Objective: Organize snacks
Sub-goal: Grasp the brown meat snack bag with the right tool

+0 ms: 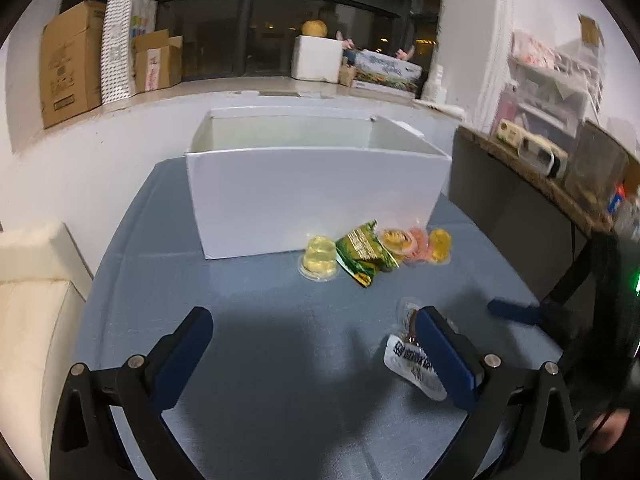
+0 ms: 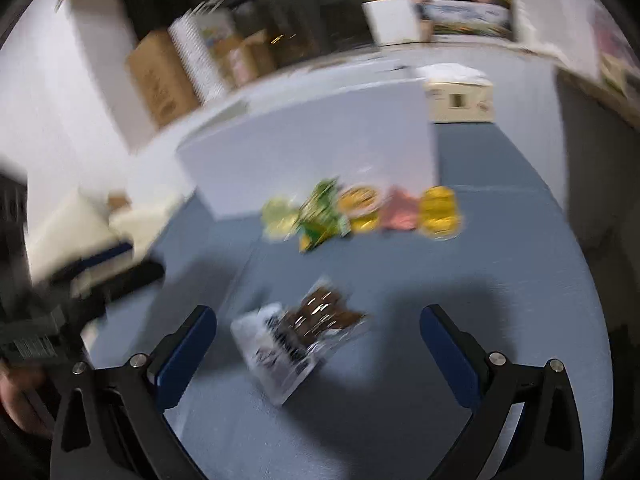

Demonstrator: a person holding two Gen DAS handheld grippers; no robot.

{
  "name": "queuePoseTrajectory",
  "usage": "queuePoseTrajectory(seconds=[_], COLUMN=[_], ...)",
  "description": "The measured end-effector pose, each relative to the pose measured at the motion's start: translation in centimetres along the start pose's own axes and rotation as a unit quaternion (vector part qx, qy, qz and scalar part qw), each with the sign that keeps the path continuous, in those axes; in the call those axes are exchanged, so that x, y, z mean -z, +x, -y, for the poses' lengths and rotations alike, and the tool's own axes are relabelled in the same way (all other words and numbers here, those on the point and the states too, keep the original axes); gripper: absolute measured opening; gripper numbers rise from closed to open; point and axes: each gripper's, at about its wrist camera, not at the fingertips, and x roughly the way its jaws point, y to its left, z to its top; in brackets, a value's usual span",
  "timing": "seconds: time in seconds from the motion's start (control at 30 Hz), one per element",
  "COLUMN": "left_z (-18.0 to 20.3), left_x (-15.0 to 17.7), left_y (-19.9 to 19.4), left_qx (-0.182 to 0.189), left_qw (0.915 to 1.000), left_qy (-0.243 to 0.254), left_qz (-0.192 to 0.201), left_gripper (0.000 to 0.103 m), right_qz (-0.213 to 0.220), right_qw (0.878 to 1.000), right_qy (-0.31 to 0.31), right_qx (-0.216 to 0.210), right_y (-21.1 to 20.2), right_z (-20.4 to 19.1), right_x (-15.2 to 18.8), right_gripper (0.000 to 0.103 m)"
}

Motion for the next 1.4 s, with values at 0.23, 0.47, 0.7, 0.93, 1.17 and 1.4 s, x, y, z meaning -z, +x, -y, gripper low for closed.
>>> queuePoseTrajectory(seconds=[0.23, 0.47, 0.7, 0.93, 1.17, 1.4], left_z=[-1.1, -1.5, -1.9, -1.7, -1.8, -1.3], left_x=[0.2, 0.2, 0.3, 0.4, 0.2, -1.5], left_y=[0.0, 0.3, 0.7, 1.1, 1.6, 5.7], left_qx=[0.004, 0.009, 0.006, 0.003, -0.002, -0.014], left_qw=[0.9999, 0.9997, 0.9993, 0.9993, 0.9991, 0.9982], left_qy=[-0.015, -0.023, -0.032, -0.027, -0.030, -0.023], left_qz=[-0.002, -0.008, -0.018, -0.025, -0.032, -0.055], left_gripper=[0.103, 0.103, 0.103, 0.103, 0.103, 0.103], right_qz=[-0.052, -0.082, -0.066, -0.057, -0.035, 0.008], right_qw=[0.998, 0.993, 0.993, 0.996, 0.998, 1.000], right_qy=[-0.040, -0.064, -0.089, -0.065, -0.060, -0.006], right_qx=[0.021, 0.050, 0.029, 0.007, 0.003, 0.018], right_y=[3.6, 5.9, 5.5, 4.3, 2.4, -1.1], right_z=[-1.4, -1.7, -2.4, -1.7, -1.2, 1.7], right_x=[-0.4, -1.1, -0.3, -0.4, -0.6, -1.3], right_gripper=[0.103, 0.103, 0.088, 0.076, 0.075, 0.075])
